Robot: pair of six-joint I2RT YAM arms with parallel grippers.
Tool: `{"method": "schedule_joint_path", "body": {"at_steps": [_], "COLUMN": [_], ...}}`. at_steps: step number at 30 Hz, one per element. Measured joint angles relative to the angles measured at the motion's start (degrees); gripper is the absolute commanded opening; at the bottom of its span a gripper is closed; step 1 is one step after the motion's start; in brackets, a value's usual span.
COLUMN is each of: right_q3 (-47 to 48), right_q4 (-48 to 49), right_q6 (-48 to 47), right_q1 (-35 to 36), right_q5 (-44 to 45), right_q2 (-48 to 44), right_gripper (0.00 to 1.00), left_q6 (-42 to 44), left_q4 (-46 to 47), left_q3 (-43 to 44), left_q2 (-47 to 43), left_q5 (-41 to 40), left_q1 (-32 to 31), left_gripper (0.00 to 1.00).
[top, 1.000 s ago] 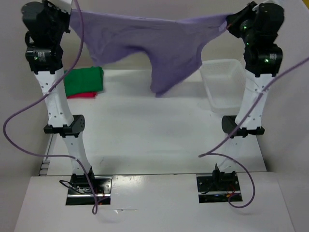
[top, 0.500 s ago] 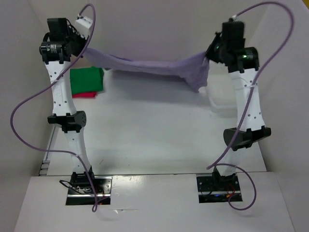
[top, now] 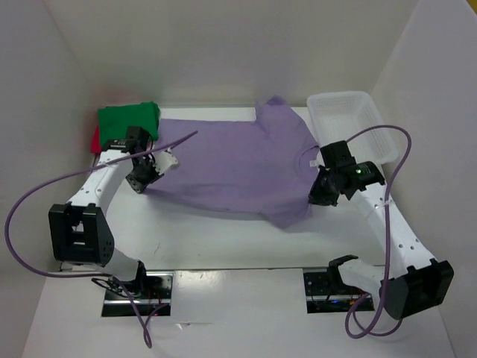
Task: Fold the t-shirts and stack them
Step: Flatten out the tshirt, then fold the flattened tshirt in 1/3 of the way
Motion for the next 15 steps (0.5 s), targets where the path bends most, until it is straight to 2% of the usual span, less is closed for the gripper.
{"method": "schedule_joint_path", "body": {"at_steps": [4,8,11,15], "right_q3": [-4.24,-5.2,-3.96,1.44], "right_q4": [0.11,-0.26,-0.48,0.68], "right_q6": [1.4,1.51,0.94,-1.68], "right_q1": [0.0,0.0,0.0,-1.25], "right_q5": [-1.75,-1.73,-0.55,0.44], "right_q2": [-0.28,-0.17,1.66,8.79], "right_gripper": [0.0,0.0,0.0,0.0], "left_q6": [-1.44,-4.2,-5.79,-7.67], "left_q4": [1.53,-0.15,-0.63,0.68], "left_q3": [-6.71,-9.35,-9.4,-8.44], "left_q2": [-0.09,-0.11,-0.59,-1.07], "left_q5": [-0.68,-0.59,-0.5,-0.92], "left_q1": [1.05,1.2,1.4,2.73], "left_gripper": [0.0,0.0,0.0,0.0]}}
